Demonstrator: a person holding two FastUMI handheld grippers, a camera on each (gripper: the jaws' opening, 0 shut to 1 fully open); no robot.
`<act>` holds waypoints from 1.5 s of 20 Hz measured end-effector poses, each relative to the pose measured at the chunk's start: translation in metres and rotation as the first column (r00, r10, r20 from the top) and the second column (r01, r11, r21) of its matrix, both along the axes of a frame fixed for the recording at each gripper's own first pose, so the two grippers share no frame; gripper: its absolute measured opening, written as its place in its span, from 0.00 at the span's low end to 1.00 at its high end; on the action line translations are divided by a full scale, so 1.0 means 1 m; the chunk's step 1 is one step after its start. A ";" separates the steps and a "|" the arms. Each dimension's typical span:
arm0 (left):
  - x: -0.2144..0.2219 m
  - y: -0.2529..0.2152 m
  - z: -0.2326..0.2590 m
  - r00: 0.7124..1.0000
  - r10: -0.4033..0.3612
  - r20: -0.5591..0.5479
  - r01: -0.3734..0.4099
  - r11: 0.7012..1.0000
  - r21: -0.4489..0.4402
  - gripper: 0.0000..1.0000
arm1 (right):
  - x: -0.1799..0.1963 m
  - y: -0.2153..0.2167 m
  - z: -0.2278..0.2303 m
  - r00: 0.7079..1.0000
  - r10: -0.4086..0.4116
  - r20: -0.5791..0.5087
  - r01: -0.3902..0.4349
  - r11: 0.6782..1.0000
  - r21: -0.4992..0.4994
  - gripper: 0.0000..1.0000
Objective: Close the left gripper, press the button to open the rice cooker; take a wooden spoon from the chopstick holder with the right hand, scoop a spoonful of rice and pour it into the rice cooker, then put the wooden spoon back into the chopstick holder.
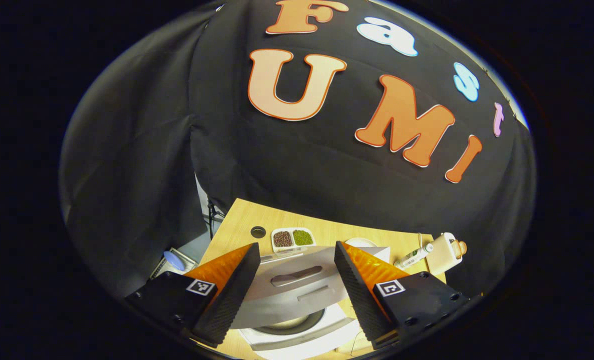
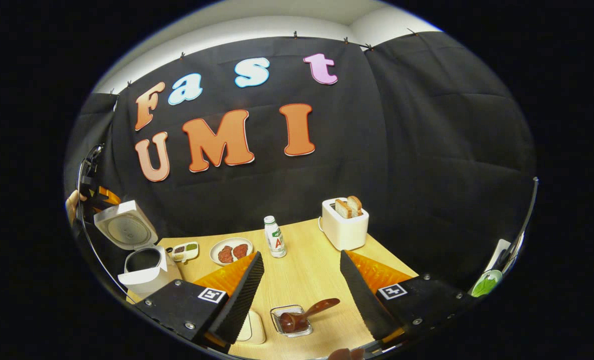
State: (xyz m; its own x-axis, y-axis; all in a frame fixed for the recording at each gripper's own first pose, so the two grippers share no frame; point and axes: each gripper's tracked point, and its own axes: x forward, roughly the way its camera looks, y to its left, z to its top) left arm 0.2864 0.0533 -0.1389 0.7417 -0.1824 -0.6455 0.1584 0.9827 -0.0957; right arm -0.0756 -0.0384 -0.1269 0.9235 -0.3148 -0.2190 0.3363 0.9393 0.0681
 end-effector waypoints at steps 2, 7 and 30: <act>-0.022 -0.005 -0.017 1.000 -0.006 -0.023 0.005 1.000 -0.008 1.00 | 0.001 0.009 0.001 1.000 0.027 0.005 -0.027 1.000 0.008 0.95; -0.064 -0.009 -0.059 0.999 0.002 -0.054 -0.002 1.000 0.011 0.99 | 0.005 0.021 0.003 0.997 0.078 0.007 -0.078 0.997 0.004 0.95; -0.127 -0.004 -0.164 0.995 -0.068 -0.067 0.081 0.977 0.200 1.00 | 0.012 0.032 -0.021 0.992 0.116 -0.057 -0.115 0.993 0.008 0.95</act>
State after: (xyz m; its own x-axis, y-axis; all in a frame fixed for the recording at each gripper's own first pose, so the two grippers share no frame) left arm 0.1591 0.0488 -0.3029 0.6899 -0.0971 -0.7174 0.2319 0.9684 0.0920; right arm -0.0636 -0.0068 -0.1476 0.9396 -0.2055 -0.2736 0.2291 0.9717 0.0569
